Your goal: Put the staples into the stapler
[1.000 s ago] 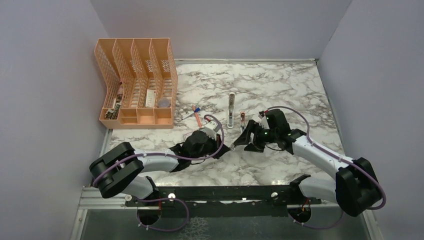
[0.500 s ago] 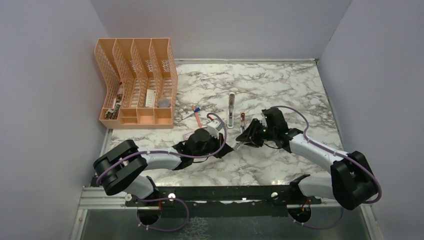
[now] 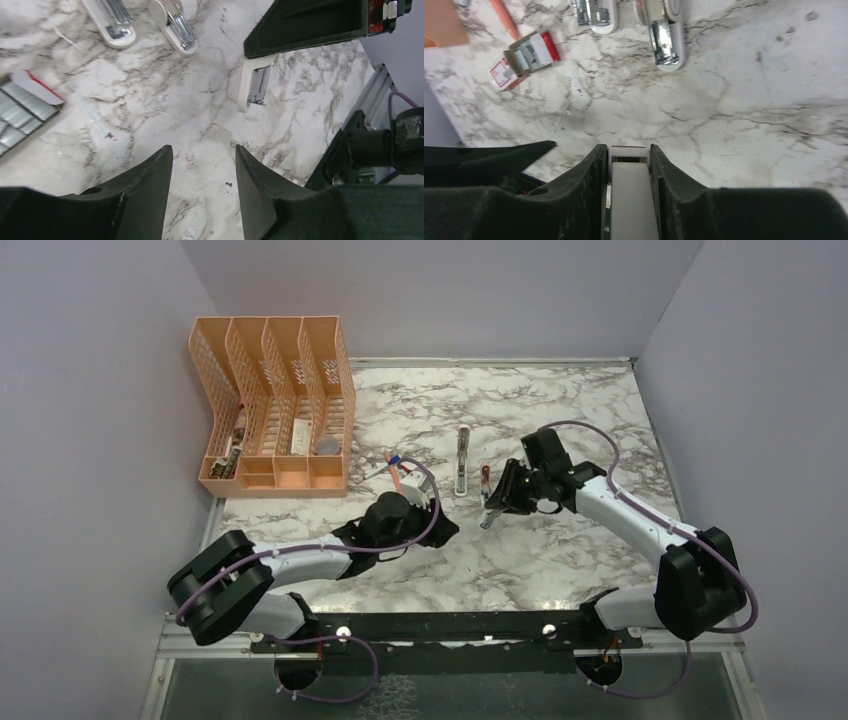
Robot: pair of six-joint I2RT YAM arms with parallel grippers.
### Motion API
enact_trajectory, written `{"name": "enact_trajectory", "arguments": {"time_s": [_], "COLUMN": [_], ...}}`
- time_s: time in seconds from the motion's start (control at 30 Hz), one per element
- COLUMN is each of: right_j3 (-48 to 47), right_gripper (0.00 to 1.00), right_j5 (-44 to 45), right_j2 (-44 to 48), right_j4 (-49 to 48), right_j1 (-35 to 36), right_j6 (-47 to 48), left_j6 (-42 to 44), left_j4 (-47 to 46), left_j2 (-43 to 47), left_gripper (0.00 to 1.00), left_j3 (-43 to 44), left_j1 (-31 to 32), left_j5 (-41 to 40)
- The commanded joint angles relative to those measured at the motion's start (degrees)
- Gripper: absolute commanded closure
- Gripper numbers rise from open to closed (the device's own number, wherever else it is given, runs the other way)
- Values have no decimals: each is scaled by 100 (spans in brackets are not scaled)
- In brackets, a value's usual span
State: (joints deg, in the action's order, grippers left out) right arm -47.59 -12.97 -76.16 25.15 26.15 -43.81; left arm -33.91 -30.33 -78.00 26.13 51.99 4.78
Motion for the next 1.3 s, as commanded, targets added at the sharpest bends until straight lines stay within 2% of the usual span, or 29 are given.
{"name": "enact_trajectory", "arguments": {"time_s": [0.0,0.17,0.33,0.67,1.03,1.27], "right_j3": [-647,-1103,-1623,-2430,-2585,-2602], "right_gripper": [65,64,63,62,61,54], "right_j5": [593,1141,1261,1089,1103,1231], "right_j2": [-270,-662,-1289,-2557,-3150,-3204], "right_j4": [1533,2274,2554,2860,2815,2708], "right_j1": [-171,-243,-349,-501,-631,-640], "right_j6": [1228,1633,1907,2279,2346,2366], "left_j6": [313,698,980,1198,1154,1163], "left_j4": [818,1624,2057,2114,2009,2079], "left_j2": [604,1189,1519,1868,1896,1909], "left_gripper": [48,47,46,47,47,48], "left_j3": [36,155,265,208,144,153], "left_j1": [-81,-81,-83,-83,-78,-83], "left_j5": [-721,-1221,-1183,-1301,-1134,-1146]}}
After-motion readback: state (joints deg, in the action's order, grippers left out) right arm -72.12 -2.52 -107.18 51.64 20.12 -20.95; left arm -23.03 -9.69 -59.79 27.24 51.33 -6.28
